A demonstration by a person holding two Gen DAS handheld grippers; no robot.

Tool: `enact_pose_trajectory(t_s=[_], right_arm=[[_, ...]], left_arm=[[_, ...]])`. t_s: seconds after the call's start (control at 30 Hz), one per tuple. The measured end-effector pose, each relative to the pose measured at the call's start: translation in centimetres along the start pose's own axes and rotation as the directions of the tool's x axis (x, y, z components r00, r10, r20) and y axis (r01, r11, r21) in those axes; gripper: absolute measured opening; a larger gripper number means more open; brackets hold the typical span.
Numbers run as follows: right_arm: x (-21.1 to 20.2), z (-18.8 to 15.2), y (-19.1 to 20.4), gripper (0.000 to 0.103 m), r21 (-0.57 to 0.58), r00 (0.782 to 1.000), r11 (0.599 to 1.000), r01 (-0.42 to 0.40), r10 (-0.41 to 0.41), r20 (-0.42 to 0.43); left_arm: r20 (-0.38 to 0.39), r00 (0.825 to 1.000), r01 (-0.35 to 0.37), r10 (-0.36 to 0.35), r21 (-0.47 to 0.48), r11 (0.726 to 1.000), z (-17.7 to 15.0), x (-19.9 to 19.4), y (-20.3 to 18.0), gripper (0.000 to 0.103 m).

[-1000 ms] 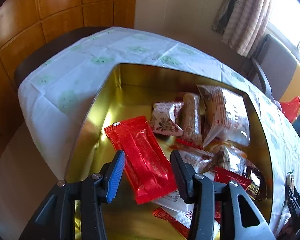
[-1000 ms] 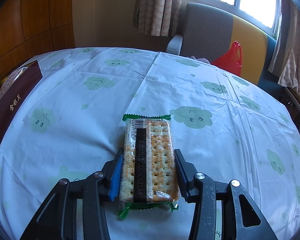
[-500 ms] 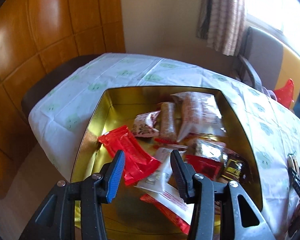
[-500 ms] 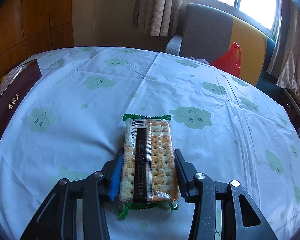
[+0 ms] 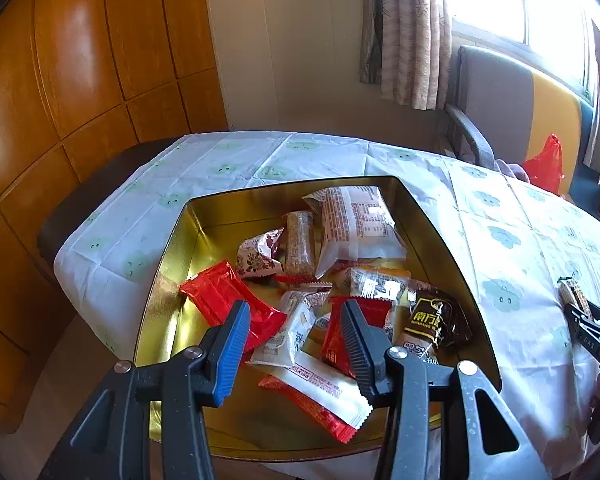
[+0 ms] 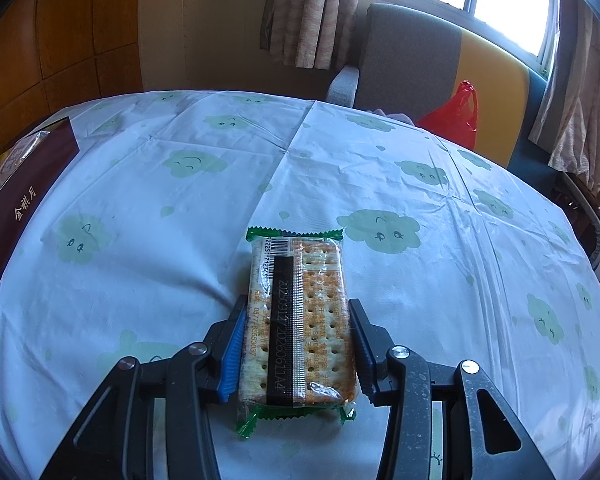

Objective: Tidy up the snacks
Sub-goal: 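Hold the cracker packet above the table with the right gripper, then carry the cracker packet over the tin and lower it in with the right gripper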

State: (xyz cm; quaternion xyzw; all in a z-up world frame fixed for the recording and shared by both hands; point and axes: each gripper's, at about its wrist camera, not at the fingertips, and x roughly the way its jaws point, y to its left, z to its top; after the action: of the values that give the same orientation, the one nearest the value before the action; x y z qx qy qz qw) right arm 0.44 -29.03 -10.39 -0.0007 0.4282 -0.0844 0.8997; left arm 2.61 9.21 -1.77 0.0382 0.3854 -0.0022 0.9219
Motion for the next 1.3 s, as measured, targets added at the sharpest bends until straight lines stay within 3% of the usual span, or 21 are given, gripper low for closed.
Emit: enact_pose_trajectory(t_s=[0.5,1.03,1.13,1.3], right_arm=[[-0.1,-0.1,0.1,0.047,-0.001,1.000,1.000,0.015,-0.015,0.000],[-0.6,-0.3,0.3,0.046,0.026,0.999,1.000,0.013,-0.012,-0.032],[-0.9,-0.2,0.4,0.046,0.043,0.999,0.999,-0.011,0.013,-0.050],[-2.6,1.1,2.9,0.047,0.040,0.991,0.991,-0.130,0.131,-0.037]], left_arm=[[-0.018,1.000,0.026,-0.026,-0.003,1.000,-0.9,0.2,0.0,0.048],[-0.029,0.999,-0.022,0.022,-0.028,0.999,-1.2,0.8,1.2,0.048],[-0.031,0.999,-0.030,0.029,-0.038,0.999,-1.2,0.9,1.6,0.048],[-0.025,0.998,-0.065,0.064,-0.071,0.995,-1.0,1.0,3.0,0.048]])
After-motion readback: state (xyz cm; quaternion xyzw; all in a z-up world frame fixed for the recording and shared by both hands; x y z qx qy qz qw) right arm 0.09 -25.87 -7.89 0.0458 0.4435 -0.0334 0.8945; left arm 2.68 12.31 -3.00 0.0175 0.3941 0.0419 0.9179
